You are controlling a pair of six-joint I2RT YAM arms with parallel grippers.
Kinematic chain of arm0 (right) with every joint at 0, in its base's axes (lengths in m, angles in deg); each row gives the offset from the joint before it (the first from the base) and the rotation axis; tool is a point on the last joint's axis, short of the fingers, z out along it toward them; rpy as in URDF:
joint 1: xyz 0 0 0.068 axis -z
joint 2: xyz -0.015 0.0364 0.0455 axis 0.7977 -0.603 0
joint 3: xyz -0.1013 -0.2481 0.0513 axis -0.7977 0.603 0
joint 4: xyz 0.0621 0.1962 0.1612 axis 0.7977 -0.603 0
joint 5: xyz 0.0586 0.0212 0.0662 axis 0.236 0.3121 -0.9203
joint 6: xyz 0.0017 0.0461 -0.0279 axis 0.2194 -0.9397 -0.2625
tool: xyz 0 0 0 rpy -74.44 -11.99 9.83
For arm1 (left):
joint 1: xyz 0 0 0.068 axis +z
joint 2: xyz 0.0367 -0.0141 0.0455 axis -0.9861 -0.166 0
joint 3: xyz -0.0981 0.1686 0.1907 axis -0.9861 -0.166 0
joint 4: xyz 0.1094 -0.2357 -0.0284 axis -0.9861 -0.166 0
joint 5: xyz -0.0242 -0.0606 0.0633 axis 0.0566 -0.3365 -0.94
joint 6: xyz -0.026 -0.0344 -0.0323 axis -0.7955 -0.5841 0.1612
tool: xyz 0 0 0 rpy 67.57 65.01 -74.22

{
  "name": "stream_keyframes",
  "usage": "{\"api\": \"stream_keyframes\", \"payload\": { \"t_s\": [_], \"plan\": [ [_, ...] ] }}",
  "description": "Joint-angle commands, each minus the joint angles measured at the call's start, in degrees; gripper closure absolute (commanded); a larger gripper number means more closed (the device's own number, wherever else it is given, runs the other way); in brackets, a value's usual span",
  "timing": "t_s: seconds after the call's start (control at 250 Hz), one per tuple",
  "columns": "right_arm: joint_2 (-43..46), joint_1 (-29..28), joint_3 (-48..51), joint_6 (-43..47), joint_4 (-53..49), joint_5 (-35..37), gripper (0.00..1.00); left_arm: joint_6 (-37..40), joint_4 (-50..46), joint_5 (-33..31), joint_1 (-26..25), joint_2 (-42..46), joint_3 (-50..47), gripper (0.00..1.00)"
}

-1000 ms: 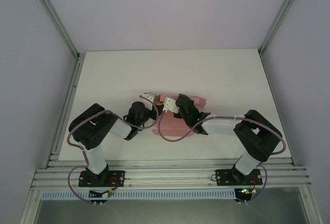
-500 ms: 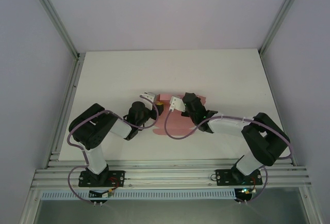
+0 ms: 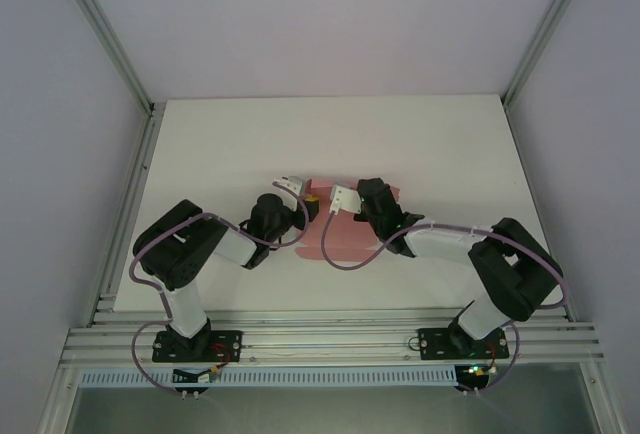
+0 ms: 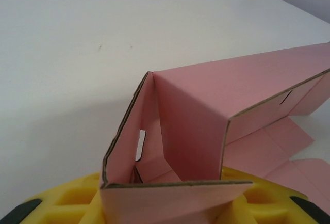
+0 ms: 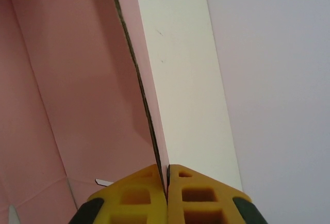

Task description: Assemble paper box

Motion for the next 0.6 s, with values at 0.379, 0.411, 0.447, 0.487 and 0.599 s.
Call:
{"api": "stream_keyframes", "payload": {
  "t_s": [0.379,0.411,0.447,0.487,0.599],
  "plan": [
    [-14.8,-7.0,8.6,19.7,31.5,11.4,1.0,-8.4,-35.1,-1.8,0.7,32.5,-2.1,0.01],
    [-16.4,-7.3,9.1,21.1,35.0,11.8,1.0,-9.8,-40.4,-5.2,1.2,34.5,-1.0,0.01],
    [-18.2,-7.3,9.3,22.1,38.7,12.1,1.0,-11.6,-45.4,-8.6,2.0,36.4,-0.1,0.0],
    [-19.3,-7.3,9.4,22.8,39.7,12.1,1.0,-13.7,-49.2,-10.8,3.2,38.0,0.4,0.0],
    [-18.8,-7.3,8.5,19.1,35.0,11.8,1.0,-21.1,-55.9,-13.1,10.3,39.9,0.8,0.0]
  ]
}}
